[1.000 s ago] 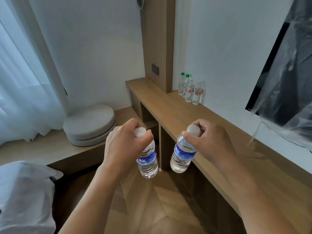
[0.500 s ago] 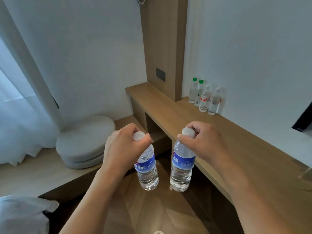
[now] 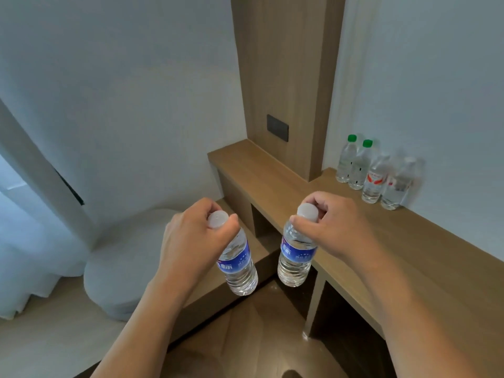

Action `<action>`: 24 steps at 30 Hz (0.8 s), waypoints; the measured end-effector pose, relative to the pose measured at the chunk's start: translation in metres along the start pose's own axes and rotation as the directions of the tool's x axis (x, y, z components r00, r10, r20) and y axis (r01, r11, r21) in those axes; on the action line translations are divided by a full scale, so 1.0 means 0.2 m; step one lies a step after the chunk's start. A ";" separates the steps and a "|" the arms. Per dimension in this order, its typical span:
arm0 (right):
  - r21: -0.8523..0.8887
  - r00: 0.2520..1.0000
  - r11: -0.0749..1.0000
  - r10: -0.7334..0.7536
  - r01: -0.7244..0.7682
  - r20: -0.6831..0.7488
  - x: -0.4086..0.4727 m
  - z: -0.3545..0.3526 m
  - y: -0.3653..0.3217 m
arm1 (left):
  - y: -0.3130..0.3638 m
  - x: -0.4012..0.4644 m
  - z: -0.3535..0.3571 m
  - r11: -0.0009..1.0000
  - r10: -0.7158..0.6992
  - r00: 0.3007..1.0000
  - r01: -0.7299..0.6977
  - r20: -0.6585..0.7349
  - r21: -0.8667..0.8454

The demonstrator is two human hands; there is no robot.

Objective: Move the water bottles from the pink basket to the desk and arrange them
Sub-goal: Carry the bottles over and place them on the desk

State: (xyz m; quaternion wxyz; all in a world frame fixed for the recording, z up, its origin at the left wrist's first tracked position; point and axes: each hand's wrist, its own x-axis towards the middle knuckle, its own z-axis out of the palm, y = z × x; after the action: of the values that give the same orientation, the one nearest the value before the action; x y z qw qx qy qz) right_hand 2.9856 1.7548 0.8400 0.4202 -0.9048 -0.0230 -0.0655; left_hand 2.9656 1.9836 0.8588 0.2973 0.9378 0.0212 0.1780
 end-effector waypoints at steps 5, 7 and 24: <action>-0.015 0.996 0.997 0.079 -0.080 -0.039 0.29 0.17 -0.02 | -0.16 0.40 0.16 0.995 0.102 0.987 -0.101 0.128 -0.011; -0.013 0.989 0.992 0.127 -0.128 -0.069 0.40 0.22 -0.04 | -0.22 0.58 0.20 0.989 0.150 0.972 -0.146 0.178 -0.034; -0.102 0.822 0.859 0.436 -0.501 -0.367 1.17 0.12 0.50 | -0.03 1.60 1.12 0.950 0.273 0.841 -0.159 0.467 -0.270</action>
State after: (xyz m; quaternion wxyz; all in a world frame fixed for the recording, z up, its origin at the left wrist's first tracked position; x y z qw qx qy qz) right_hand 3.2291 1.7054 0.7809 0.3310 -0.8946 0.2784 -0.1125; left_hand 3.3429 1.9121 0.7886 0.3728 0.9090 -0.1826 -0.0366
